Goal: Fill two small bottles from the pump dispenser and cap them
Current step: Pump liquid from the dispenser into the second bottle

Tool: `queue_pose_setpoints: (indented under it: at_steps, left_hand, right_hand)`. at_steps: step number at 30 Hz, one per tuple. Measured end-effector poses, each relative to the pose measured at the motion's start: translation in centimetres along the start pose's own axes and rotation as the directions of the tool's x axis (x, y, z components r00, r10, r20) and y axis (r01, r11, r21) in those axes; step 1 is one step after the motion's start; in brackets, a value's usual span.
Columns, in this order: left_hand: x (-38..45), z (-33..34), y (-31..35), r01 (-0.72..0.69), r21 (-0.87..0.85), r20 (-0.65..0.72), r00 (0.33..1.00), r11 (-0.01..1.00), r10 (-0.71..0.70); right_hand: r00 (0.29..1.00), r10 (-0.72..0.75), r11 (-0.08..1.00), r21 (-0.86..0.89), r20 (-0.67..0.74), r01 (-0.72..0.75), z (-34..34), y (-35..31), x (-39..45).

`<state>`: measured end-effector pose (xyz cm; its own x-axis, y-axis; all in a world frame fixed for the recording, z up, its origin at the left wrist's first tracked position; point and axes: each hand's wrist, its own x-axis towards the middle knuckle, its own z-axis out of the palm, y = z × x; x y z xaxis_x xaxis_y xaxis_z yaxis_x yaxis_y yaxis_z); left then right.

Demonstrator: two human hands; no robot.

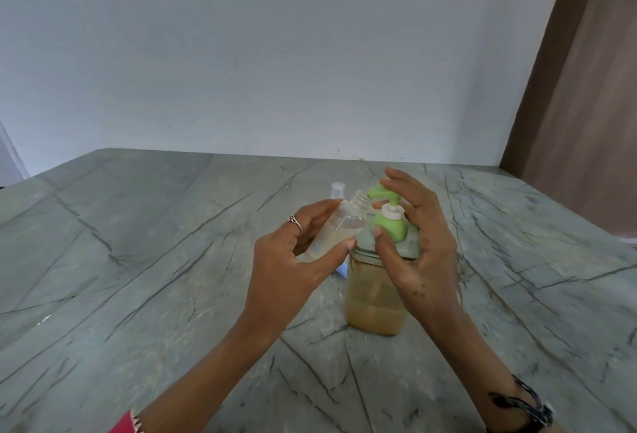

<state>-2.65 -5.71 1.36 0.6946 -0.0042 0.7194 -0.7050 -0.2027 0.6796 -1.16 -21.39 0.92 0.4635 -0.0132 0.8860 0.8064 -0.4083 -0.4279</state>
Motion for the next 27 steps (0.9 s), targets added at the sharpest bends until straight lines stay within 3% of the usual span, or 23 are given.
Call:
queue_pose_setpoints:
  at_steps: [10,18,27]
  left_hand:
    - [0.2,0.0,0.3,-0.038,0.02,-0.001,0.999,0.999,0.038]
    - [0.3,0.1,0.3,-0.034,0.034,-0.006,0.999,0.999,0.034]
    - [0.3,0.2,0.2,-0.031,0.04,-0.005,1.0,0.999,0.031]
  right_hand:
    - [0.997,0.061,0.993,0.098,0.038,-0.065,-0.4,0.3,0.2]
    - [0.978,0.172,0.933,0.301,0.119,-0.2,-1.0,0.0,0.6]
    - [0.976,0.162,0.94,0.277,0.146,-0.198,-0.9,-0.3,1.2]
